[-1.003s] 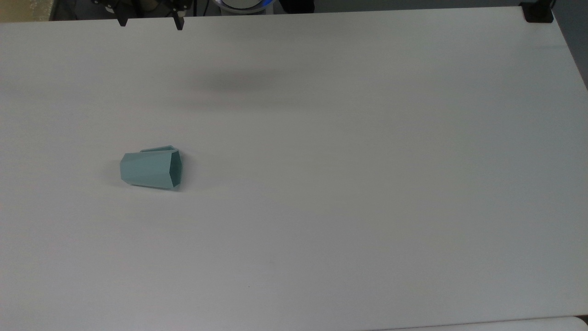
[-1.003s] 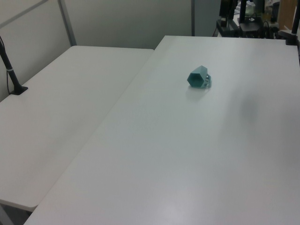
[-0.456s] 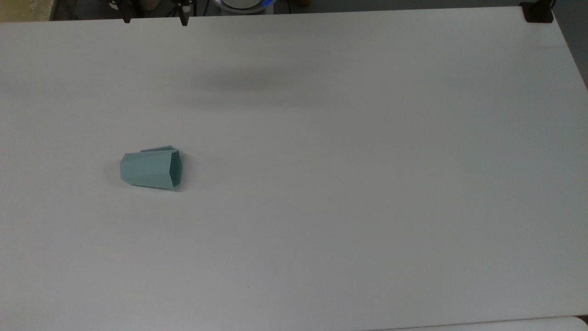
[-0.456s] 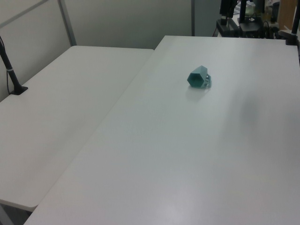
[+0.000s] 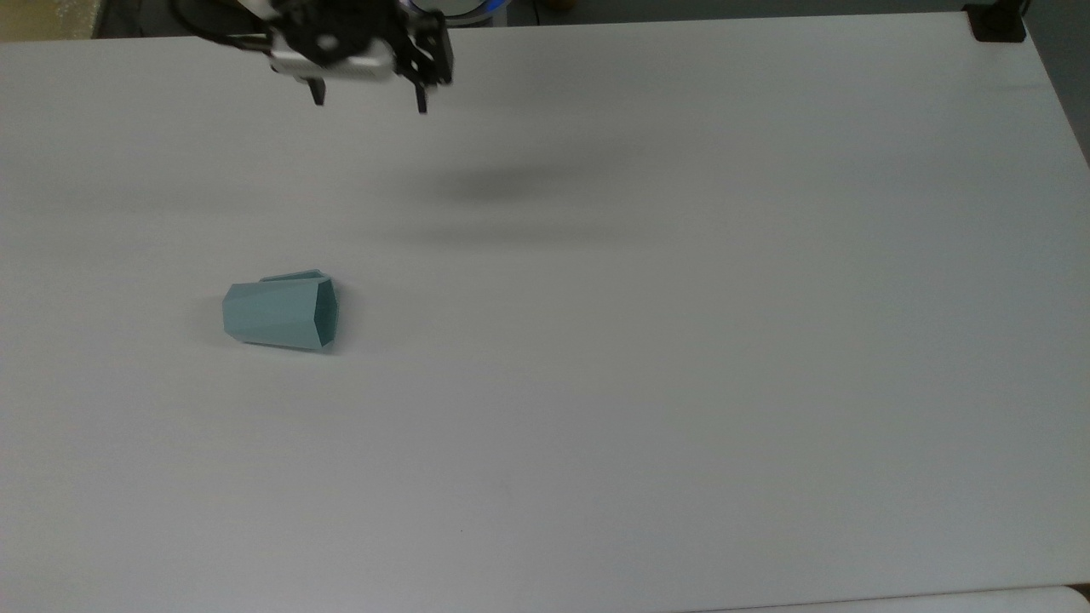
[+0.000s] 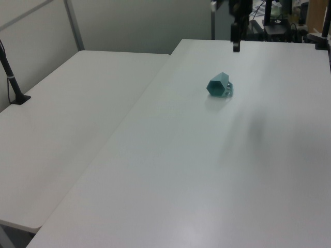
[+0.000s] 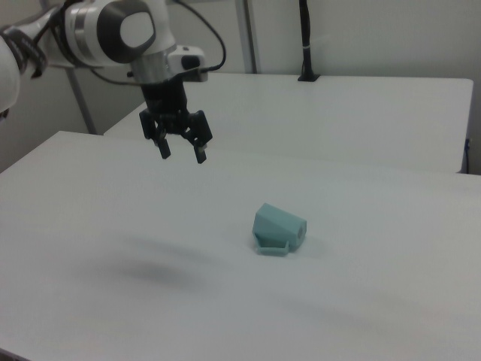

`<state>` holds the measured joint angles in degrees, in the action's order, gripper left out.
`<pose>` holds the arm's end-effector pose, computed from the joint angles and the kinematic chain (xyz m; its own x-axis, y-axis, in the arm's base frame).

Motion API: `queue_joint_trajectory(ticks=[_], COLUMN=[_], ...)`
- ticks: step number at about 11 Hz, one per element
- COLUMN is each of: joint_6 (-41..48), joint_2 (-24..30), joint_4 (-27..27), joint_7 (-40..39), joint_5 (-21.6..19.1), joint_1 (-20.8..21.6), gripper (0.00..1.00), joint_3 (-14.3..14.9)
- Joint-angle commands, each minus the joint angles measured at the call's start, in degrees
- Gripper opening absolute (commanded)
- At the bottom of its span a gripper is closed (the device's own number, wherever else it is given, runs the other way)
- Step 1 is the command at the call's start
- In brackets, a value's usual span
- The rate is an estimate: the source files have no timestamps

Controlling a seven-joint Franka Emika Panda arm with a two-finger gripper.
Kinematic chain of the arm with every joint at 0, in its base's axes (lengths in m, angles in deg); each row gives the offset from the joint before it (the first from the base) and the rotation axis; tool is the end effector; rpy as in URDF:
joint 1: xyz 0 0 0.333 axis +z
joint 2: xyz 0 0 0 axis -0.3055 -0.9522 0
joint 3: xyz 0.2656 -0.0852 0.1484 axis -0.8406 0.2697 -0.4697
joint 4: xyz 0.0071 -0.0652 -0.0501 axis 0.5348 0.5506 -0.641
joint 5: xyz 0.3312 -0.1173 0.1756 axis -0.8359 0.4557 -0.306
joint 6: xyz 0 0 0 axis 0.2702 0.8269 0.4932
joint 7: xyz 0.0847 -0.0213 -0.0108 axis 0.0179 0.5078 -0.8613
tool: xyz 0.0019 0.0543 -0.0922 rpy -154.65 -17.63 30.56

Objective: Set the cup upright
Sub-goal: 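Move the open gripper down toward the teal cup lying on its side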

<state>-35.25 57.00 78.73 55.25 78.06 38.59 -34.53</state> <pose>0.5800 0.0864 0.5616 0.9967 0.0802 -0.0146 0.0813 -0.9919 0.0980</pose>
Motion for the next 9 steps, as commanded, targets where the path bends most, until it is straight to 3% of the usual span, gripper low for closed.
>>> queue_joint_trajectory(ticks=[1,5,9], joint_6=[-7.9,-9.3,-9.7], joint_2=[-6.9,-18.0,-24.5], joint_4=[-2.6,-3.7,-3.7], joint_7=[14.8,25.6,27.7], joint_5=[11.3,30.9,44.6], joint_1=[6.2,10.4,10.5], gripper=[1.00,1.00,1.00], joint_3=[0.5,0.4,0.0])
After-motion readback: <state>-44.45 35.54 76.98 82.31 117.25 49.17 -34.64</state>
